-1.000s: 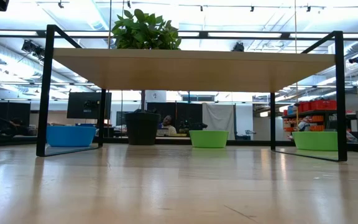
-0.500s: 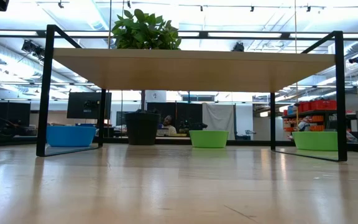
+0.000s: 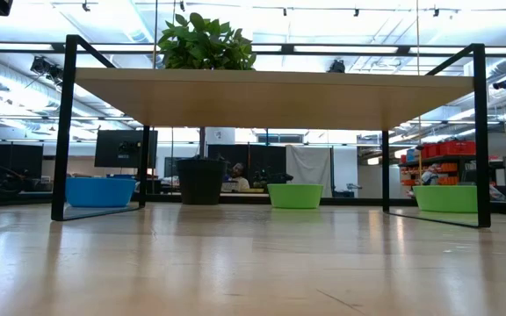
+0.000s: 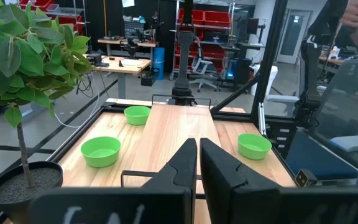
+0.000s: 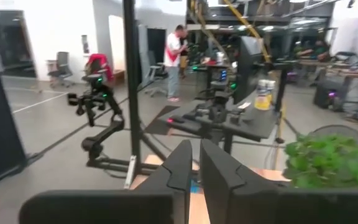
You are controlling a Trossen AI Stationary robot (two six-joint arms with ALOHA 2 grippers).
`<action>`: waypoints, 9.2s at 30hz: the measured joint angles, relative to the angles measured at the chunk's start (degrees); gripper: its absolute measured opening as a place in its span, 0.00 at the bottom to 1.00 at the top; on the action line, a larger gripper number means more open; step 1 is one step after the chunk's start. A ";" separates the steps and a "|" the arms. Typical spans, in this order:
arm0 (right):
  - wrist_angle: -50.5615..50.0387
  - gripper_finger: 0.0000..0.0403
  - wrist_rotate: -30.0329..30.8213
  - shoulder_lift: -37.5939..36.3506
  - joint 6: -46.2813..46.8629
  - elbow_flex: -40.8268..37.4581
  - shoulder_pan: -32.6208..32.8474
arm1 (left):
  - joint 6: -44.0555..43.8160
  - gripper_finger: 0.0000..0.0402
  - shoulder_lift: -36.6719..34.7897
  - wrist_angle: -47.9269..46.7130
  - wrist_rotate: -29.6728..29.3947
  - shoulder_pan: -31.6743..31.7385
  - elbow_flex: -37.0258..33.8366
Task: Pick & Place Mini bowls
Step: Put the bottom green bowl on the shelf
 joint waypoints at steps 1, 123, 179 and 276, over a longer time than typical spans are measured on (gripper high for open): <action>-0.10 0.08 -0.92 0.26 -0.01 0.00 0.00 | 0.00 0.06 0.00 0.01 -0.01 0.01 -0.01; -15.82 0.00 14.44 38.85 36.71 -15.37 48.11 | 0.00 0.06 0.01 0.02 -0.01 -0.01 -0.02; 23.00 0.00 14.71 38.76 -3.11 -54.55 52.56 | -0.01 0.06 -0.01 0.02 0.01 0.00 -0.01; 15.34 0.01 14.74 42.94 -8.96 -49.37 51.86 | -0.02 0.06 0.01 0.00 0.01 -0.01 -0.01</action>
